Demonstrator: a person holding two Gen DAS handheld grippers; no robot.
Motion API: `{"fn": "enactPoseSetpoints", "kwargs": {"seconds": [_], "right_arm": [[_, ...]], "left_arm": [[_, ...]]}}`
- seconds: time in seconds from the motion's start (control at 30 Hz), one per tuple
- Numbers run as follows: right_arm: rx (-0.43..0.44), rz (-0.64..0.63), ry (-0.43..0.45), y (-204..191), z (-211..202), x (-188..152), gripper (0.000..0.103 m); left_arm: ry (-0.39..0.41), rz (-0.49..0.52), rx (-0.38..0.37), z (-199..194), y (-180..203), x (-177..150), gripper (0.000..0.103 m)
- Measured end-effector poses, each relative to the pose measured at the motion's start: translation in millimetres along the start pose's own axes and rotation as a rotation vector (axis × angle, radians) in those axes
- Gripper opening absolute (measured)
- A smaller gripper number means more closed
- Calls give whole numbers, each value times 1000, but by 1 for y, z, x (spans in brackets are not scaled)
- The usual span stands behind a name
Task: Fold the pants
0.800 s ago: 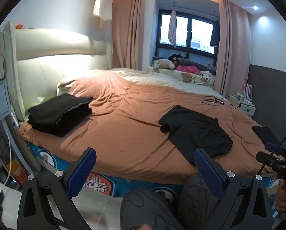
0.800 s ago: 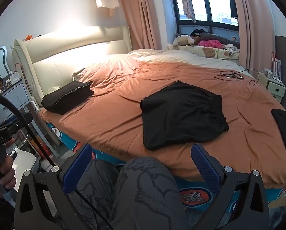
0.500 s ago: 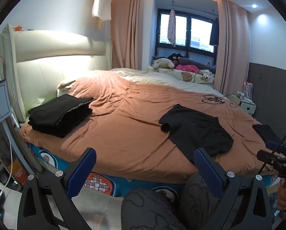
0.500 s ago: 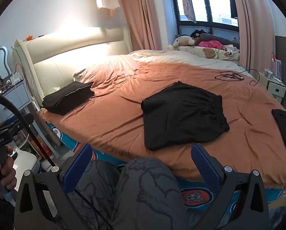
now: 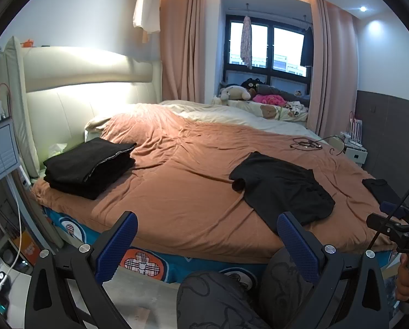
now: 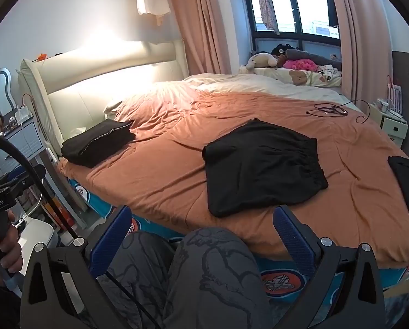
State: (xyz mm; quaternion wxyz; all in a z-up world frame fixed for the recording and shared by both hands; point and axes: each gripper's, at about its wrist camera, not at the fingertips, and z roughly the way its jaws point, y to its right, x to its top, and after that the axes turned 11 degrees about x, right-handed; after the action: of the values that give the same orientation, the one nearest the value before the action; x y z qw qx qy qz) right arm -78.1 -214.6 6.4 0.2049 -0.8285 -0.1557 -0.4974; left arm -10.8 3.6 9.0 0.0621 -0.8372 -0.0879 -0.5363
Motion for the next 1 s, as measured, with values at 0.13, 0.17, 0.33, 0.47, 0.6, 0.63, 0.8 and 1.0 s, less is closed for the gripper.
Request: {"fn": "enactPoseSetpoints", "kwargs": {"seconds": [0.13, 0.17, 0.33, 0.47, 0.6, 0.63, 0.8, 1.0], "right_arm": [[-2, 0, 1, -1, 0, 1, 103], [-3, 1, 2, -1, 0, 1, 103], [-6, 3, 7, -1, -2, 0, 103], [-7, 3, 9, -2, -3, 0, 103], [-10, 3, 11, -2, -3, 0, 103], [-16, 4, 8, -2, -3, 0, 103], [-34, 3, 13, -2, -6, 1, 103], [-34, 4, 20, -3, -7, 0, 103]], "left_arm": [[4, 2, 1, -2, 0, 1, 103], [3, 2, 0, -2, 0, 1, 103], [6, 2, 1, -4, 0, 0, 103], [6, 3, 1, -4, 1, 0, 103], [8, 4, -1, -5, 3, -1, 103], [6, 3, -2, -5, 3, -1, 103], [1, 5, -15, -4, 4, -1, 103], [8, 13, -15, -6, 3, 0, 103]]}}
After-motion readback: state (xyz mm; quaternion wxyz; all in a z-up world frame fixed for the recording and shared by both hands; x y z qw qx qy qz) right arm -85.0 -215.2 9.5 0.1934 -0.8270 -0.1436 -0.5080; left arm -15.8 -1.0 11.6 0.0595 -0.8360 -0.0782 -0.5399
